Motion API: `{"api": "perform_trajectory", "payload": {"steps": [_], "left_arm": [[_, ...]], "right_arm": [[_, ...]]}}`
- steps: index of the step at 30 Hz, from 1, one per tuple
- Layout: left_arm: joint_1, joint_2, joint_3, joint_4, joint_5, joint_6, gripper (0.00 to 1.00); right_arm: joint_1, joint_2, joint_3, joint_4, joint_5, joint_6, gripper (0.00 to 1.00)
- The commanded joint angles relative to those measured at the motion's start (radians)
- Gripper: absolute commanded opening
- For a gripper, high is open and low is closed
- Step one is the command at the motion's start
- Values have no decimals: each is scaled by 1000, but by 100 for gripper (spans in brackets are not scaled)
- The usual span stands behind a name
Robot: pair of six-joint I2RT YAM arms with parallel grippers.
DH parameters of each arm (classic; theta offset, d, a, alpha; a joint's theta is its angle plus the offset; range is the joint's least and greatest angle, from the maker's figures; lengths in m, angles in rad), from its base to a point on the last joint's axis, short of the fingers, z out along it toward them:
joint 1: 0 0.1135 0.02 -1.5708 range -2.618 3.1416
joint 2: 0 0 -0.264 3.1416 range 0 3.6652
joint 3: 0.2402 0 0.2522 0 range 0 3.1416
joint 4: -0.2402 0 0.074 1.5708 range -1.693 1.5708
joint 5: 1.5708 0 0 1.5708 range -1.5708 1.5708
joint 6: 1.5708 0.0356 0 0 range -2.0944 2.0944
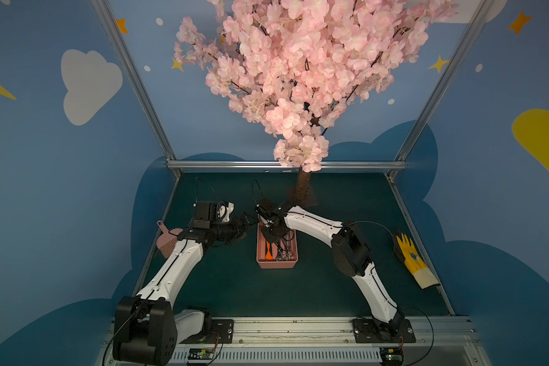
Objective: Take out the wrench from the storage box
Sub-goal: Pick up the wrench from the storage box.
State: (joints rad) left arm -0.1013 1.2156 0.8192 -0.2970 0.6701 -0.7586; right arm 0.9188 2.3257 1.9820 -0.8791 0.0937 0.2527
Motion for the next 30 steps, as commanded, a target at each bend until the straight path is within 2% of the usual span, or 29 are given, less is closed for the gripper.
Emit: {"api": "perform_trajectory", "payload": {"steps": [1, 9, 19, 23, 26, 28, 30], "left_arm": [[1, 7, 20, 3, 13, 20, 100], [1, 9, 17, -1, 11, 26, 100], [1, 24, 17, 5, 17, 29, 100], [1, 29, 18, 3, 14, 34, 100], [1, 39, 20, 11, 24, 33, 100], [0, 42, 25, 10, 28, 33, 100], [1, 35, 28, 0, 20, 37, 100]], "right_arm": [[-3, 18, 28, 3, 37, -1, 34], [1, 67, 33, -8, 35, 11, 33], [-4, 99, 57, -88, 126, 18, 30], [7, 70, 37, -90, 128, 8, 28], [-1, 76, 27, -67, 84, 20, 28], [-9, 87, 28, -70, 60, 32, 24], [-9, 79, 32, -67, 73, 32, 16]]}}
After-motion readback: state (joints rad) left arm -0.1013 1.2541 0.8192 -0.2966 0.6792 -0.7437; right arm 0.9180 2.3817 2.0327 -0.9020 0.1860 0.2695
